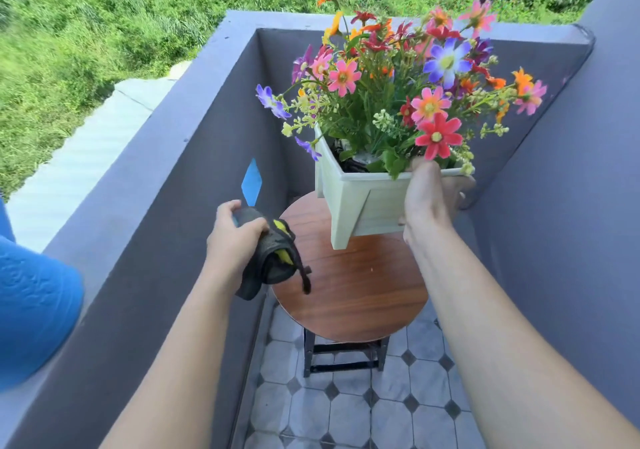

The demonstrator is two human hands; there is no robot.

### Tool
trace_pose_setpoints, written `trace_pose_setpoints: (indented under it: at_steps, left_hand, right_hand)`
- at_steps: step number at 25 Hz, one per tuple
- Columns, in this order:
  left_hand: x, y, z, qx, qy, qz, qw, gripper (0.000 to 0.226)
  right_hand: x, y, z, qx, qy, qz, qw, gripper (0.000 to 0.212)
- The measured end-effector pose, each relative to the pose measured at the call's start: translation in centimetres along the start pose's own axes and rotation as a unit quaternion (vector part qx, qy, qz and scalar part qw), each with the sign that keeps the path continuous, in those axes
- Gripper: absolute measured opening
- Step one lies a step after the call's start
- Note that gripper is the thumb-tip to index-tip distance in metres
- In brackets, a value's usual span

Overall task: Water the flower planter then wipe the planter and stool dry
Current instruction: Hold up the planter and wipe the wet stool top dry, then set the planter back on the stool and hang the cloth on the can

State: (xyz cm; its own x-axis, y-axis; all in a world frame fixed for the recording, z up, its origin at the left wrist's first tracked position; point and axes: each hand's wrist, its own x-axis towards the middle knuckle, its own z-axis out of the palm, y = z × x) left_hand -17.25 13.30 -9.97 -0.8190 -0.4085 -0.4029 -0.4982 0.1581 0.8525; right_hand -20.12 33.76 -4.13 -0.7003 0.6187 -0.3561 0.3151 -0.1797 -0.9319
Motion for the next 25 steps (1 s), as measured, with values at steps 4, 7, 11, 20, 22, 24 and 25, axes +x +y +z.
trace_pose_setpoints:
  at_steps: [4, 7, 11, 20, 22, 24, 25]
  left_hand:
    - [-0.8, 1.7, 2.1, -0.07, -0.15, 0.046, 0.985, 0.017]
    - [-1.0, 0.9, 2.6, -0.116, -0.177, 0.063, 0.975, 0.032]
    - [-1.8, -0.9, 3.9, -0.161, -0.131, 0.049, 0.977, 0.026]
    - [-2.0, -3.3, 4.3, -0.186, -0.127, 0.049, 0.973, 0.019]
    - [-1.9, -3.7, 4.2, -0.184, -0.122, 0.05, 0.974, 0.023]
    - [-2.1, -4.0, 4.1, -0.189, -0.124, 0.043, 0.973, 0.027]
    - [-2.2, -4.1, 4.2, -0.194, -0.125, 0.037, 0.972, 0.028]
  right_hand:
    - [-0.4, 1.6, 0.2, -0.007, 0.004, 0.002, 1.0, 0.049]
    - [0.2, 3.2, -0.3, -0.045, 0.034, -0.007, 0.998, 0.056]
    - [-0.2, 5.4, 0.4, -0.06, 0.008, 0.019, 0.998, 0.074]
    - [-0.4, 8.2, -1.5, -0.157, -0.044, -0.025, 0.986, 0.078]
    - [-0.5, 9.0, -1.6, -0.155, -0.061, -0.028, 0.986, 0.086]
    - [-1.3, 9.3, -2.0, -0.148, -0.067, -0.037, 0.986, 0.09]
    - [-1.5, 9.7, -2.3, -0.148, -0.055, -0.052, 0.986, 0.088]
